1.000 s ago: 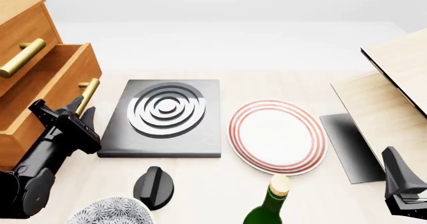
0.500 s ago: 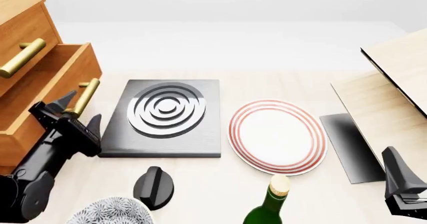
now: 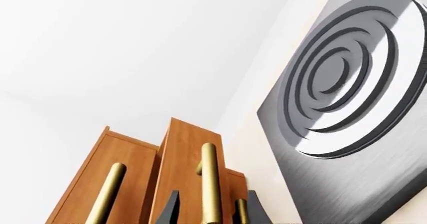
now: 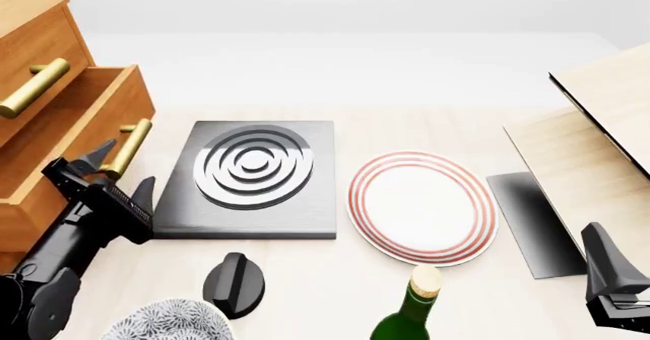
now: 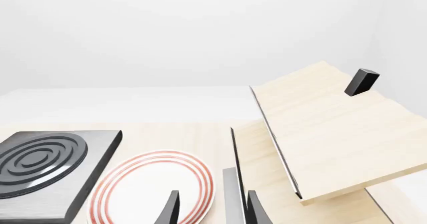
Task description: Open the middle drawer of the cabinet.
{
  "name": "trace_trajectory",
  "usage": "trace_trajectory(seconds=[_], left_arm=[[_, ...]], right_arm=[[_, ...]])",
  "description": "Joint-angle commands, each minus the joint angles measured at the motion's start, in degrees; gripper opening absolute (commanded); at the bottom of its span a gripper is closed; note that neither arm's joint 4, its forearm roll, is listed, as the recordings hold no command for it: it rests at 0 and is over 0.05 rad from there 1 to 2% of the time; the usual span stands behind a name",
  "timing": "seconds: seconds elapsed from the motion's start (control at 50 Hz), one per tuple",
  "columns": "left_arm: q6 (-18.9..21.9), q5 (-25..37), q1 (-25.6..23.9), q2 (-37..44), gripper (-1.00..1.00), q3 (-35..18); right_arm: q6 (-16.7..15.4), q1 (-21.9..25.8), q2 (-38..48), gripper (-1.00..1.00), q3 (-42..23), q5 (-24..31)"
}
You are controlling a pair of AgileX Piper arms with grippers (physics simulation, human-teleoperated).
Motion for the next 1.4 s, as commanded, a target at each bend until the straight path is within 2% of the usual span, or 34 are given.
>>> trace_trajectory(seconds=[0.02,0.46,0.52,0.8,1.2,1.22,1.24,1.26,1.34,1.38,1.4], left_arm=[[-1.7,-0.3,-0.5,-2.2,1.00,1.7],[-3.6,-0.3,-5.0,-13.2,1.00,10.5],[-6.0,-0.3,-4.8,-12.2,1.00,10.3],[-7.2,-0.3,-7.8,-15.9,1.00,11.2],[-11.0,0.0,-15.4,-22.0,1.00,11.2],[-11.4,12.1,-15.6,-34.5,1.00,11.2],[-11.4,16.7,-15.5,-39.1,1.00,11.2],[-11.9,30.7,-15.6,-53.6,1.00,11.2],[-12.3,50.4,-16.0,-73.9,1.00,11.2],[-13.1,57.2,-16.0,-81.6,1.00,11.2],[-13.1,58.1,-16.0,-82.4,1.00,11.2]], right_arm=[[-0.2,0.3,-0.2,1.00,0.0,0.0],[-0.1,0.3,-0.2,1.00,0.0,0.0],[-0.1,0.3,-0.2,1.00,0.0,0.0],[-0.2,0.3,-0.2,1.00,0.0,0.0],[-0.1,0.3,-0.2,1.00,0.0,0.0],[-0.2,0.3,-0.2,1.00,0.0,0.0],[-0.2,0.3,-0.1,1.00,0.0,0.0],[-0.1,0.3,-0.2,1.00,0.0,0.0],[-0.2,0.3,-0.2,1.00,0.0,0.0],[-0.2,0.3,-0.2,1.00,0.0,0.0],[-0.2,0.3,-0.2,1.00,0.0,0.0]])
